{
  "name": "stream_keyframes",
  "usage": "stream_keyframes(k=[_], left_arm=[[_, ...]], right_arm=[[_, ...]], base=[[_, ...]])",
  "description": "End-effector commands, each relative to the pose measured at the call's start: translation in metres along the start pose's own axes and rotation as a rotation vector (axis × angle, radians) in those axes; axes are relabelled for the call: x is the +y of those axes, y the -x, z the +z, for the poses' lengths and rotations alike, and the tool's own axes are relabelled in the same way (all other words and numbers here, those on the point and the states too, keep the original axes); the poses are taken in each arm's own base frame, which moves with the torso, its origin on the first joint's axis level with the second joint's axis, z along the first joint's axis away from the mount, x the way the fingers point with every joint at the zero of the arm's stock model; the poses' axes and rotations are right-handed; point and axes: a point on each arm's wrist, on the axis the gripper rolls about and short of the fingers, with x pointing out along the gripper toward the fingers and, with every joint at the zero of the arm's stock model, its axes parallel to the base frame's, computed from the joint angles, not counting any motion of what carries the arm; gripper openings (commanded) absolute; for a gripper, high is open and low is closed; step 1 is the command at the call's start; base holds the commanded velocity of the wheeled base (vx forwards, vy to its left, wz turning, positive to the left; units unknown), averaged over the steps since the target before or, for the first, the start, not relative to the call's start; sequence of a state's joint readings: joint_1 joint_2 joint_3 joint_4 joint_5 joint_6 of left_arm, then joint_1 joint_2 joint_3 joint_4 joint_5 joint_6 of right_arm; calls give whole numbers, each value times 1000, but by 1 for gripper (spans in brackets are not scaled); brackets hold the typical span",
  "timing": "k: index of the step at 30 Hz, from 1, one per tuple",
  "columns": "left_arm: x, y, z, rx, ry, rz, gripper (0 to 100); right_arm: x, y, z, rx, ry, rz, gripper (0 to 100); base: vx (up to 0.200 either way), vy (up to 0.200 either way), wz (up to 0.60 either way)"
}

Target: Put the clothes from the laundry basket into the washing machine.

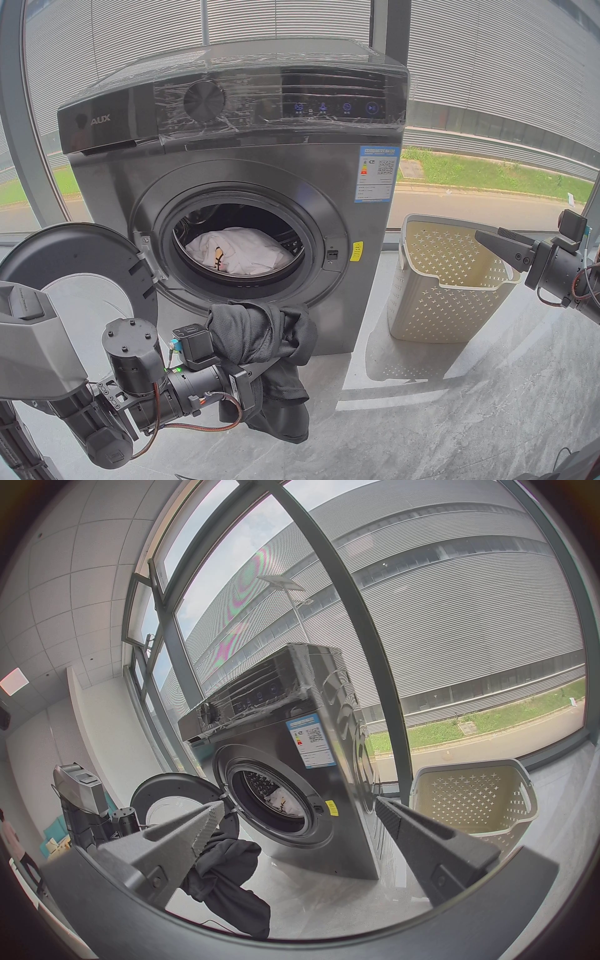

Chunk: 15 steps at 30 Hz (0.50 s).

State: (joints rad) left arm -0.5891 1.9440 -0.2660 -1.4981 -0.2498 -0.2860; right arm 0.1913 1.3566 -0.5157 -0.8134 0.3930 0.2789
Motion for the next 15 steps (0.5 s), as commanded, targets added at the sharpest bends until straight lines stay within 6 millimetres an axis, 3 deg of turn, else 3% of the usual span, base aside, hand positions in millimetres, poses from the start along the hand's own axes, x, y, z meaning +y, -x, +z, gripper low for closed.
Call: stream_keyframes(k=[1, 8, 15], left_arm=[[2, 1, 0, 0, -8, 9, 0], [16, 10, -1, 6, -6, 64, 0], [15, 10, 4, -13, -12, 60, 0]], right_arm=[[0, 0, 1, -3, 1, 3, 100], [0, -1, 1, -4, 1, 1, 100], [0, -1, 2, -5, 2, 3, 100]], base=[[0, 200, 0], [0, 0, 0], [0, 0, 0]])
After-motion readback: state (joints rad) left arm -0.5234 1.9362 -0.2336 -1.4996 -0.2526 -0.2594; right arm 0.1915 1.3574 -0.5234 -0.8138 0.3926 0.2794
